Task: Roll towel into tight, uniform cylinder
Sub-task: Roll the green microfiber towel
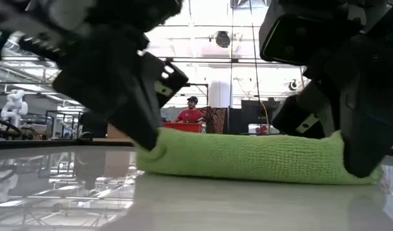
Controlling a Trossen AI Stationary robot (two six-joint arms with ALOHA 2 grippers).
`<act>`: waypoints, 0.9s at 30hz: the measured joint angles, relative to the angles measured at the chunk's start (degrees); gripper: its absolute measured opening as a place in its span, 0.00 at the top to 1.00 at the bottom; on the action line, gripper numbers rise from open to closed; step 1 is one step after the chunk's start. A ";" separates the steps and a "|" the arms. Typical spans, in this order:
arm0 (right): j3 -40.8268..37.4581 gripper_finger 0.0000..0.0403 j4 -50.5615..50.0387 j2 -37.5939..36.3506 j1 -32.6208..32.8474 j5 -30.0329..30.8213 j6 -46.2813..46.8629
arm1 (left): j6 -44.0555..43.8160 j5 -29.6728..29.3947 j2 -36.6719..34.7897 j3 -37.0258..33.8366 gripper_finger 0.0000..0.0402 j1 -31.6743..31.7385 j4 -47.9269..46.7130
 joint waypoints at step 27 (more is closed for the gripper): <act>-0.02 0.83 -6.45 -6.80 0.40 3.10 -0.82 | -32.13 7.23 0.00 -0.01 0.99 5.33 -6.13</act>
